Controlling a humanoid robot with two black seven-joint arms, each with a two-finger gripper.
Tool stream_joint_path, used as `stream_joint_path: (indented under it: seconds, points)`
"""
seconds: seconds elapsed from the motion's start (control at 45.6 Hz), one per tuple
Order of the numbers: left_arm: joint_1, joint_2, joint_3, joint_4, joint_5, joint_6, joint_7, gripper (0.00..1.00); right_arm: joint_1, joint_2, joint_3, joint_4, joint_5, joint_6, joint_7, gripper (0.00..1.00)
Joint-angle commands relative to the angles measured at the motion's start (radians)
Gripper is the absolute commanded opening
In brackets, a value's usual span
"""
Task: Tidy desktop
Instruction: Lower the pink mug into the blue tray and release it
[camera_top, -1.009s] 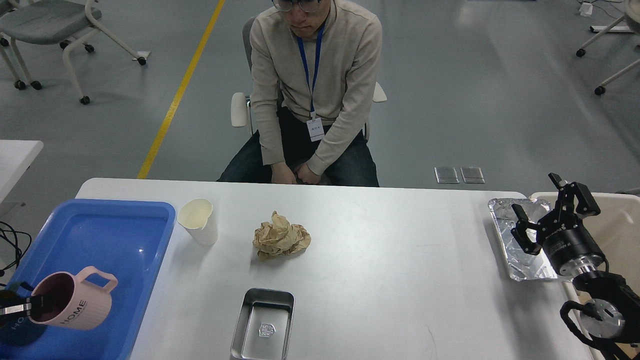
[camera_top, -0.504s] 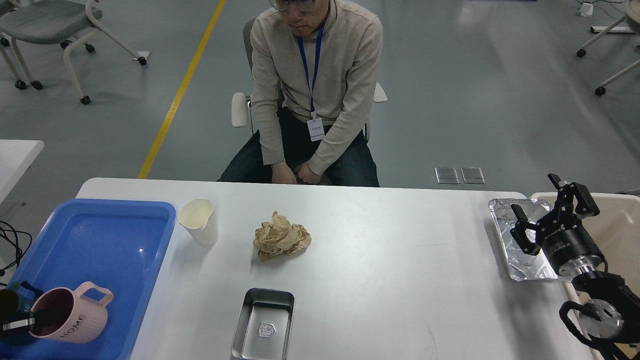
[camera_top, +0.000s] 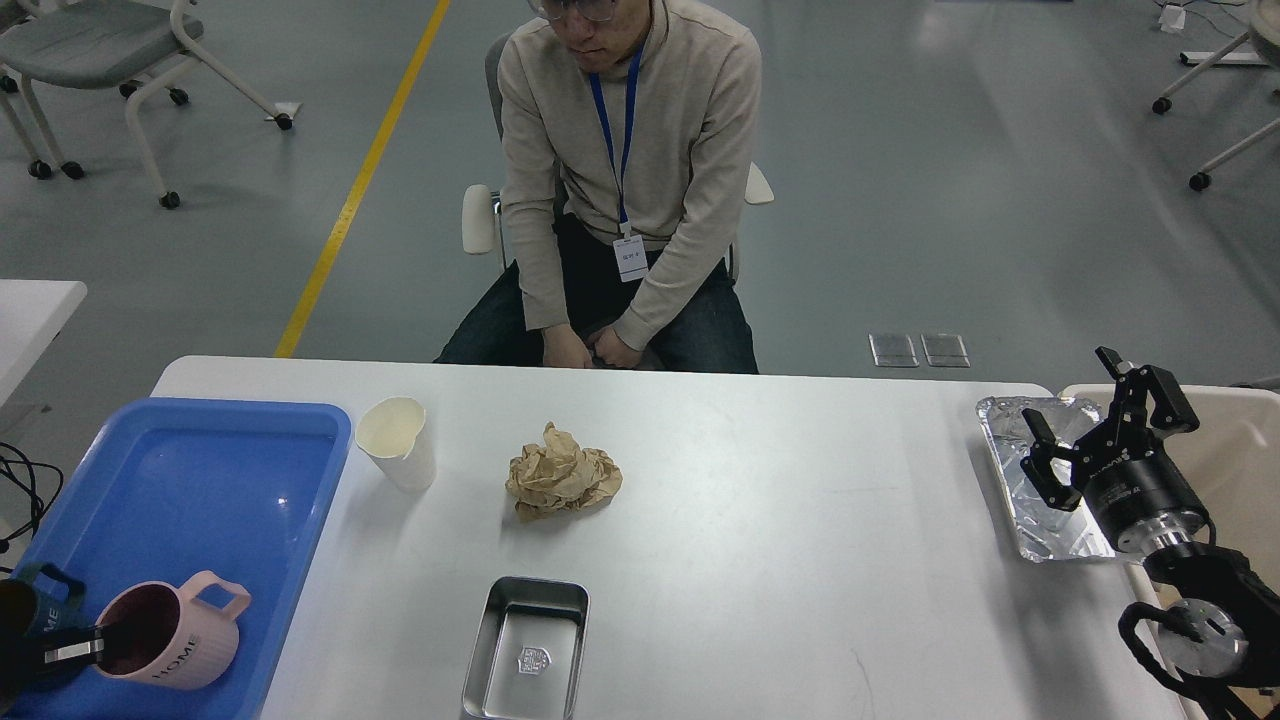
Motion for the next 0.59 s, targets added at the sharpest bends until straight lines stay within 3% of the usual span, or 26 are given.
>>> stream_joint_path:
  seconds: [0.0, 0.153, 0.241, 0.57]
  points:
    - [0.0, -0.007, -0.003, 0.0, -0.005, -0.001, -0.003, 0.49, 0.0, 0.0, 0.0, 0.0, 0.0, 0.0, 0.0, 1.0]
    - [0.0, -0.01, -0.003, 0.0, -0.006, -0.006, -0.003, 0.63, 0.0, 0.0, 0.0, 0.002, 0.0, 0.0, 0.0, 1.0]
    - [-0.003, -0.007, -0.003, -0.008, -0.025, -0.009, -0.006, 0.77, 0.0, 0.0, 0.0, 0.002, 0.0, 0.0, 0.0, 1.0]
    - [-0.018, 0.041, -0.055, -0.046, -0.075, -0.015, -0.022, 0.83, 0.003, -0.002, 0.0, 0.002, 0.0, 0.0, 0.0, 1.0]
